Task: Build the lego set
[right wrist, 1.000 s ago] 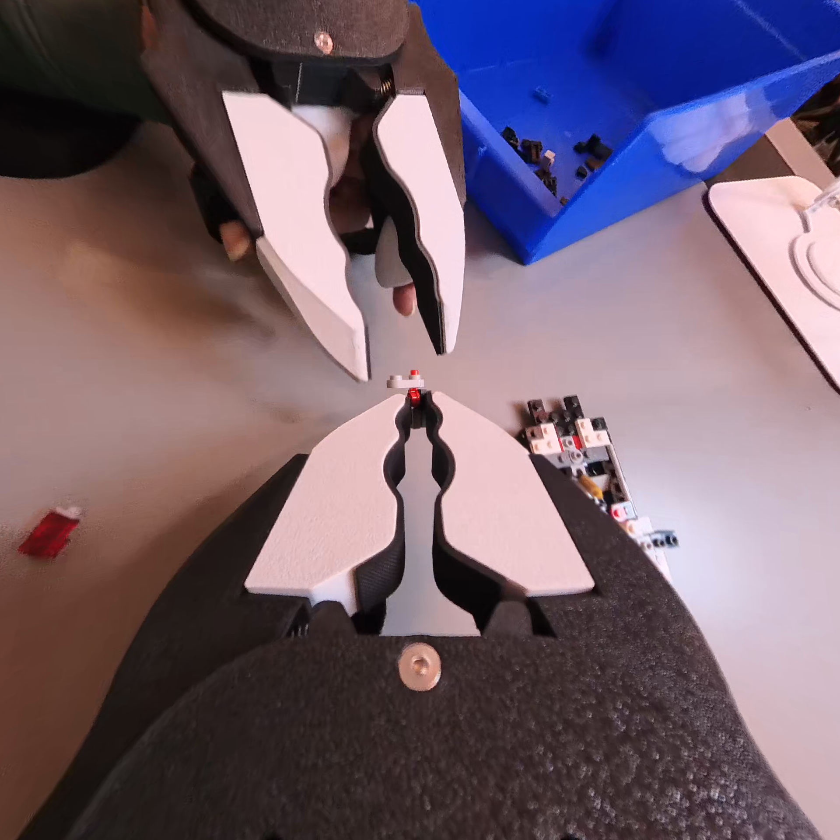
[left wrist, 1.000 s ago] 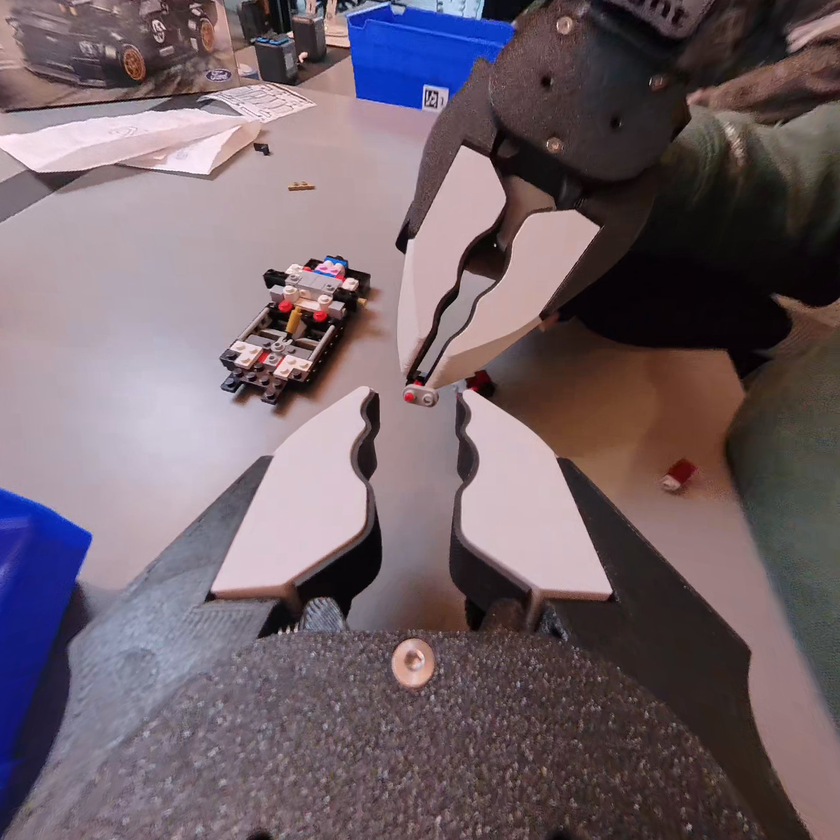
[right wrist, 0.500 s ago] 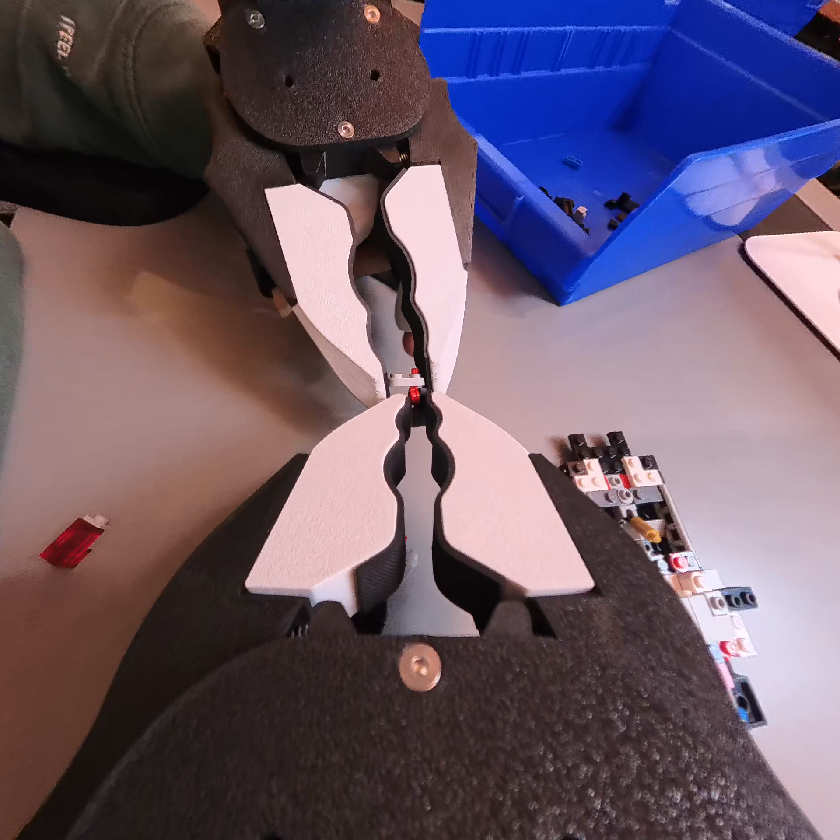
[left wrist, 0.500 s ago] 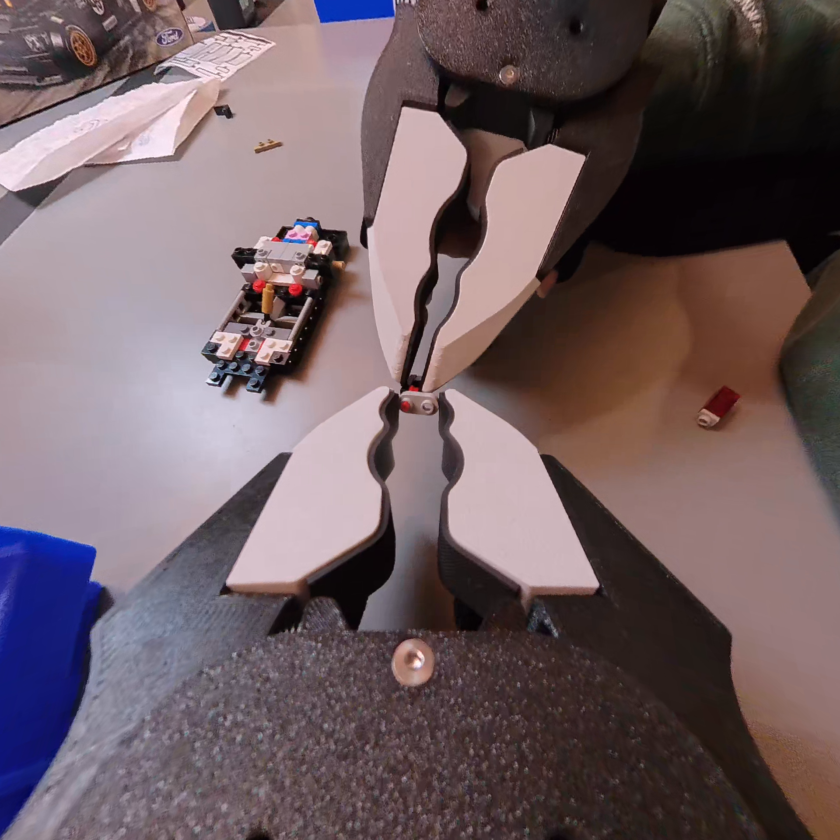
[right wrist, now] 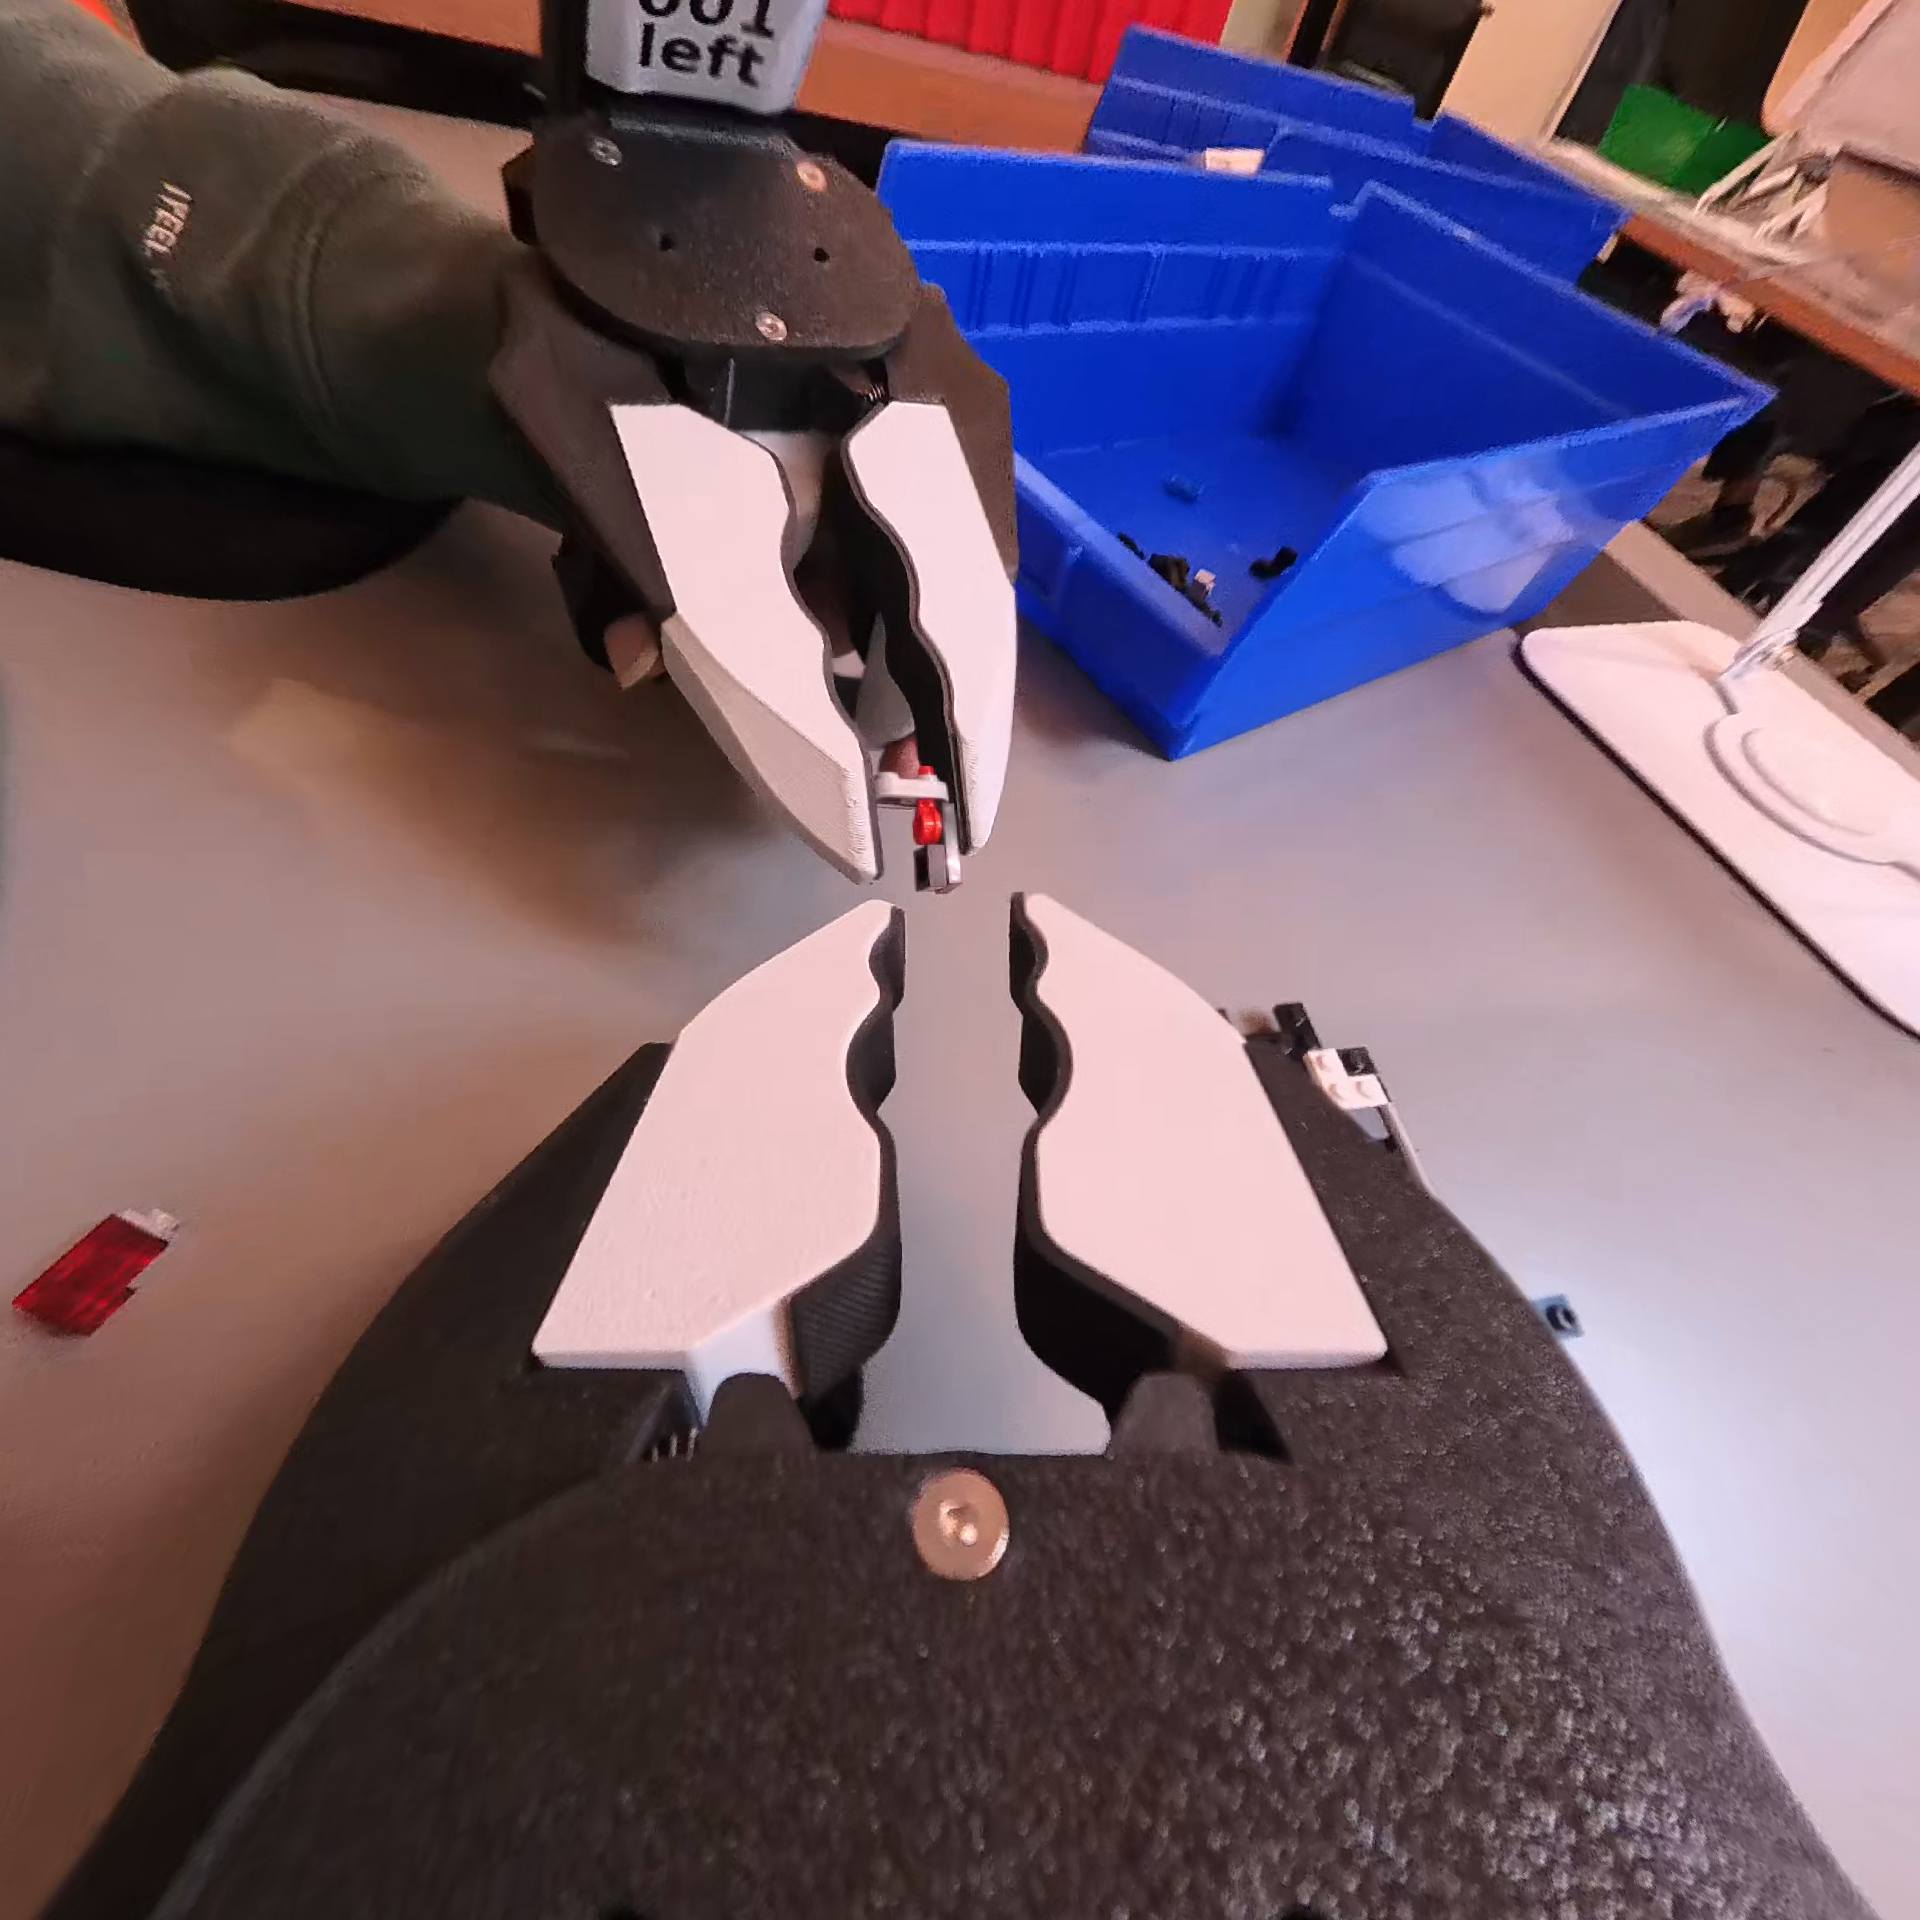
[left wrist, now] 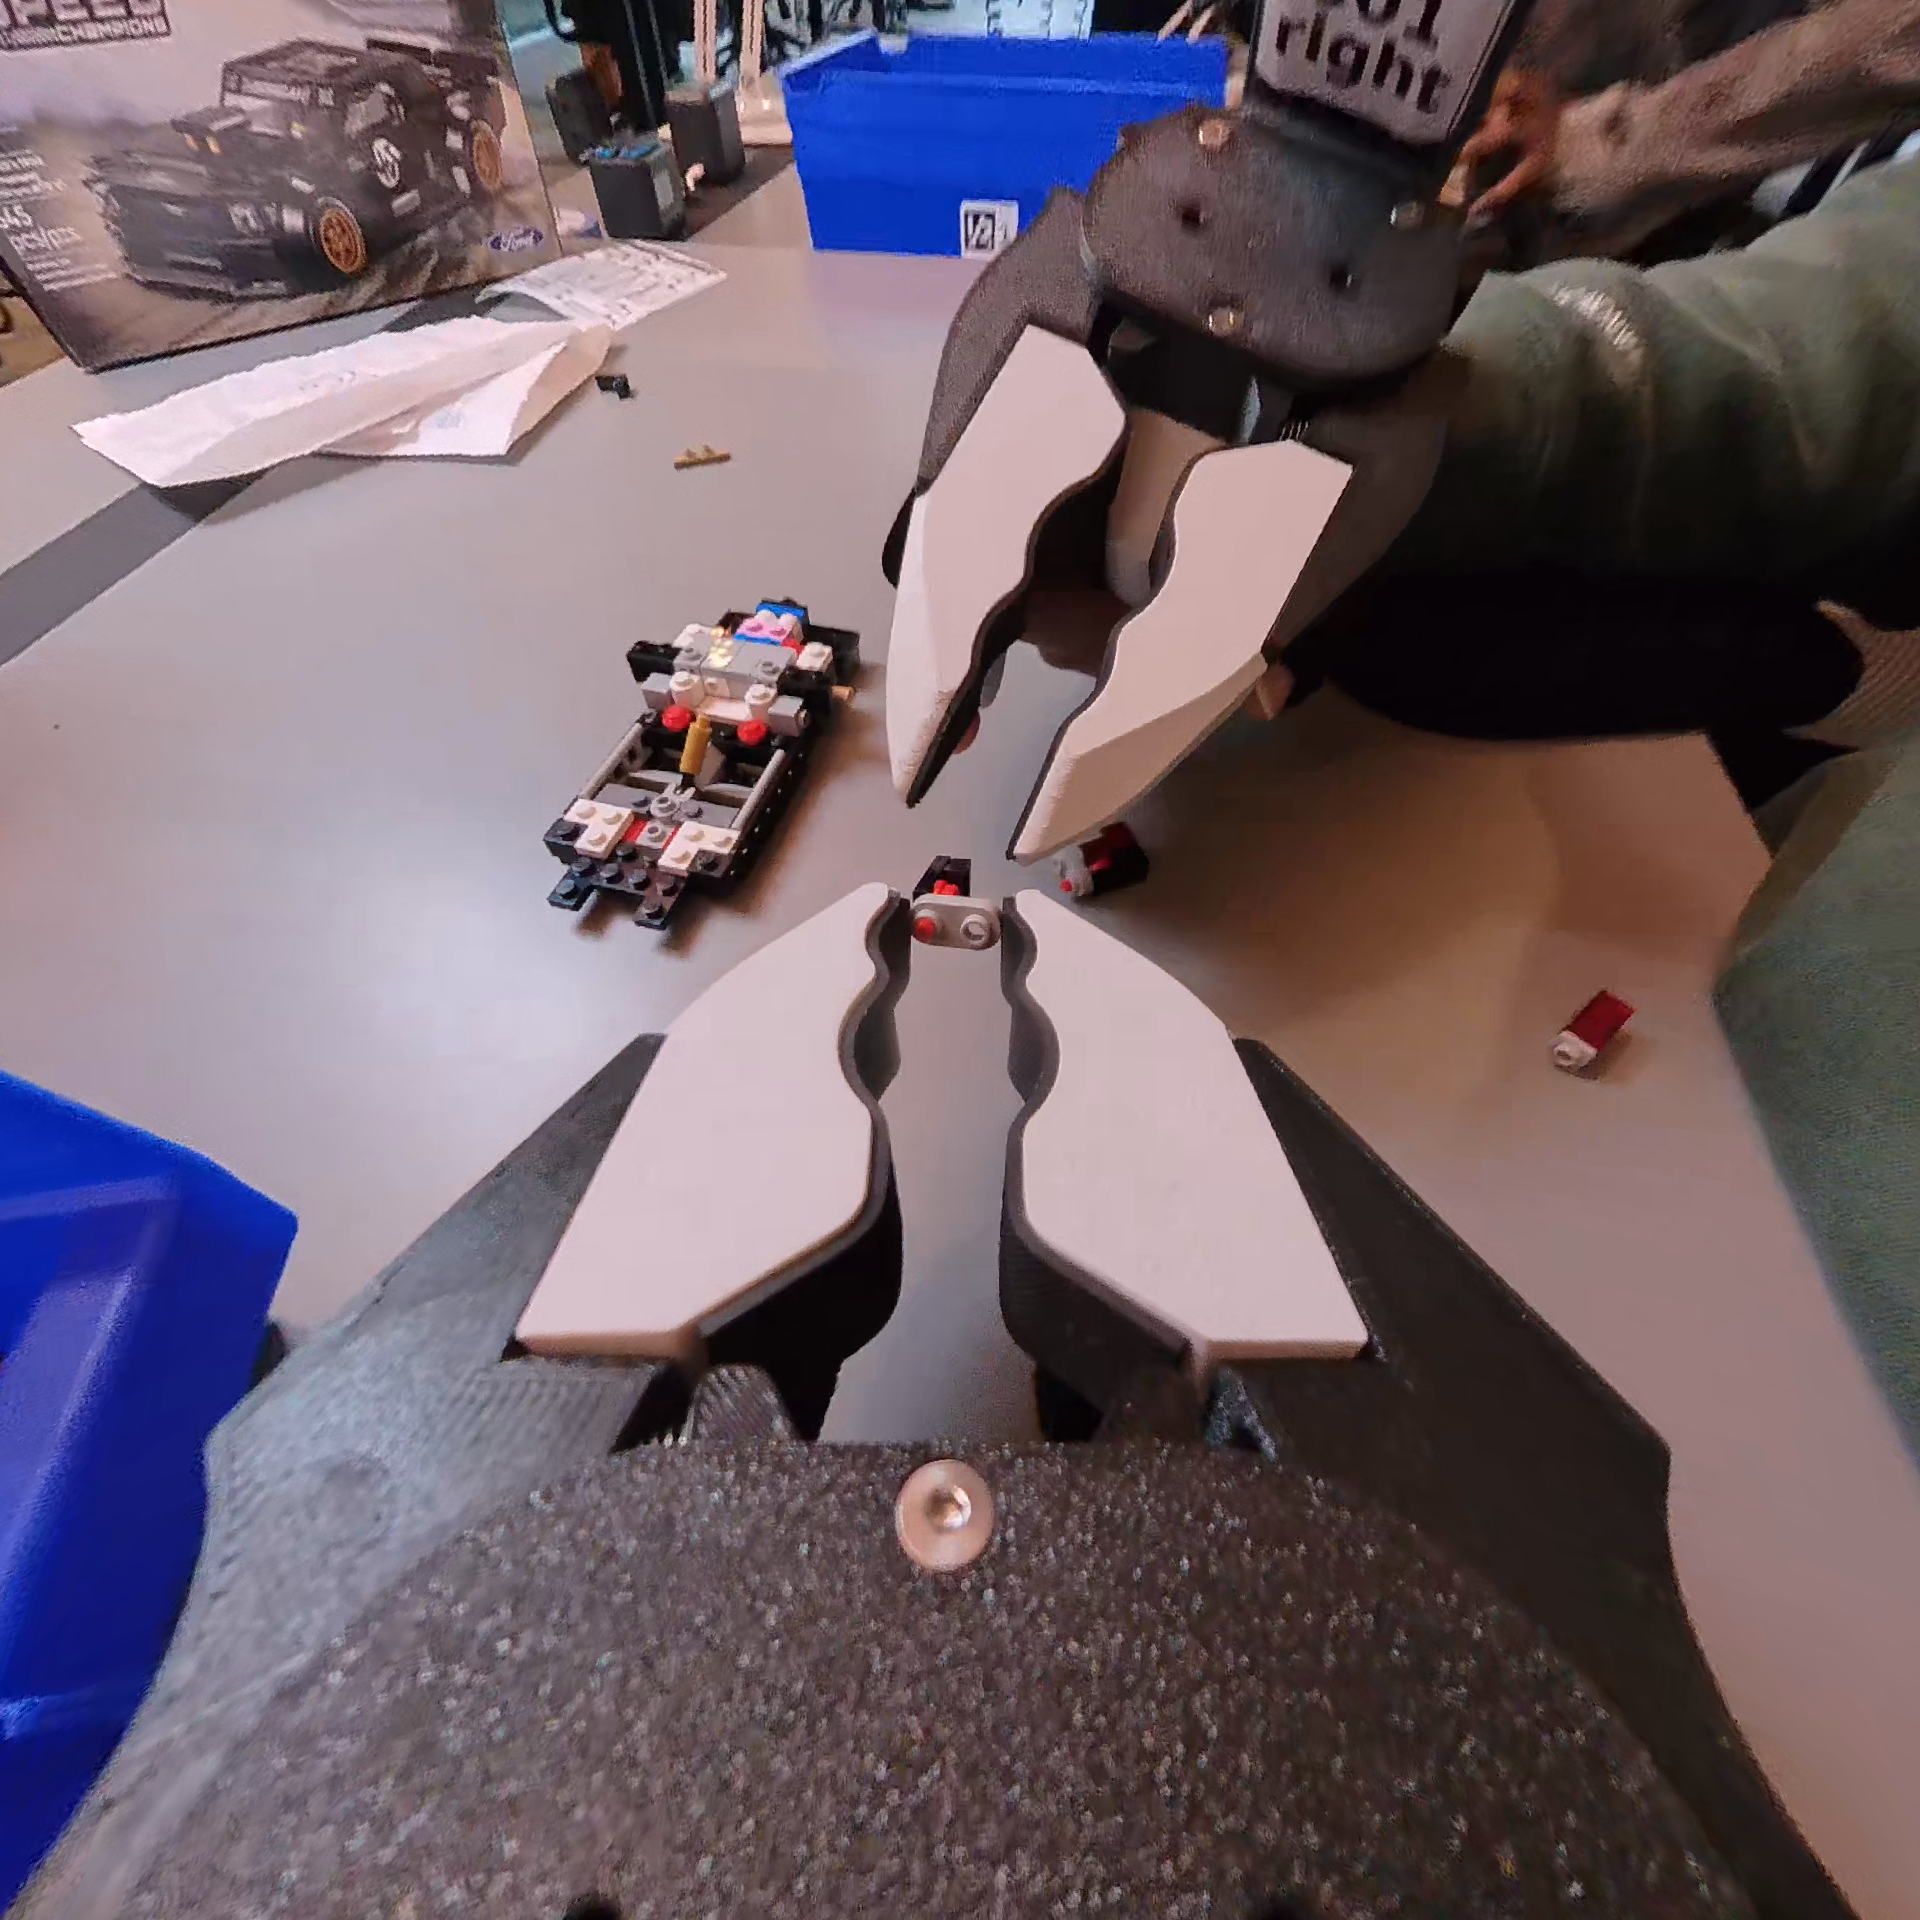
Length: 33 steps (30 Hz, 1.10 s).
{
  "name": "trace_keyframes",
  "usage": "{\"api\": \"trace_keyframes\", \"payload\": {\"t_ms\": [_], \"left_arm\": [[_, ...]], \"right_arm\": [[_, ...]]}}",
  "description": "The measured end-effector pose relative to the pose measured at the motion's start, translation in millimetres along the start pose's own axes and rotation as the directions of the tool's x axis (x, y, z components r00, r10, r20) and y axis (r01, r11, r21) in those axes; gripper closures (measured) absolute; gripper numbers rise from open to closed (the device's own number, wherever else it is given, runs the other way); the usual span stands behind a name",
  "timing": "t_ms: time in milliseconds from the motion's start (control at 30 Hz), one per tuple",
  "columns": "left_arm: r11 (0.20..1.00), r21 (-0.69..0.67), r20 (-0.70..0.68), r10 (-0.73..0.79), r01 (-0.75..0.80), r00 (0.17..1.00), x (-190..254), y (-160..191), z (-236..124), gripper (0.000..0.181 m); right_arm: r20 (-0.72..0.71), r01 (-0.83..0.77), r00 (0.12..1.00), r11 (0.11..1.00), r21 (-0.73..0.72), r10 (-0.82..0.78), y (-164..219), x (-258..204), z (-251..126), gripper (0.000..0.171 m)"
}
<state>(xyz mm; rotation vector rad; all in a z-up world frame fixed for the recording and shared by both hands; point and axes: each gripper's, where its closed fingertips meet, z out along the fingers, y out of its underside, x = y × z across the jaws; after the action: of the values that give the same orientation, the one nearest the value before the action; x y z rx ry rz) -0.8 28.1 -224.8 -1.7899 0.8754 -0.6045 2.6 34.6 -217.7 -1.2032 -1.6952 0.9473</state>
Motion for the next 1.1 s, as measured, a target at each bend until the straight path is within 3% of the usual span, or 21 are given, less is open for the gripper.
{"api": "trace_keyframes", "payload": {"t_ms": [200, 667, 767, 933, 1033, 1100], "left_arm": [[0.995, 0.079, -0.071, -0.051, 0.056, 0.996, 8.2, -11.7, -2.4, 0.165], [0.997, 0.066, -0.066, 0.034, -0.029, 0.997, 14.3, -8.9, 0.0, 0.166], [0.998, 0.045, -0.04, 0.033, -0.032, 0.999, 8.8, -5.3, -0.2, 0.169], [0.999, -0.006, -0.019, 0.039, -0.04, 0.999, 4.7, 2.9, 1.6, 0.166], [0.997, -0.042, -0.015, 0.064, -0.065, 0.998, 6.3, 8.1, 5.0, 0.166], [0.996, -0.054, -0.02, 0.072, -0.073, 0.997, 7.8, 10.2, 6.3, 0.166]], "right_arm": [[-0.029, 0.128, 0.991, 0.992, 0.012, -0.128, -7.0, -9.1, 1.5, 0.155], [0.016, 0.073, 0.997, 0.997, 0.016, -0.074, -6.8, -11.6, -2.0, 0.164], [-0.035, 0.122, 0.992, 0.991, -0.062, -0.124, 4.9, -3.3, -2.7, 0.164], [-0.088, 0.054, 0.991, 0.914, -0.401, -0.097, 70.0, 26.8, -12.7, 0.164], [-0.098, -0.029, 0.995, 0.886, -0.463, -0.019, 82.7, 35.8, -25.2, 0.163], [-0.117, -0.056, 0.993, 0.868, -0.493, -0.002, 86.5, 41.8, -34.9, 0.153]]}}
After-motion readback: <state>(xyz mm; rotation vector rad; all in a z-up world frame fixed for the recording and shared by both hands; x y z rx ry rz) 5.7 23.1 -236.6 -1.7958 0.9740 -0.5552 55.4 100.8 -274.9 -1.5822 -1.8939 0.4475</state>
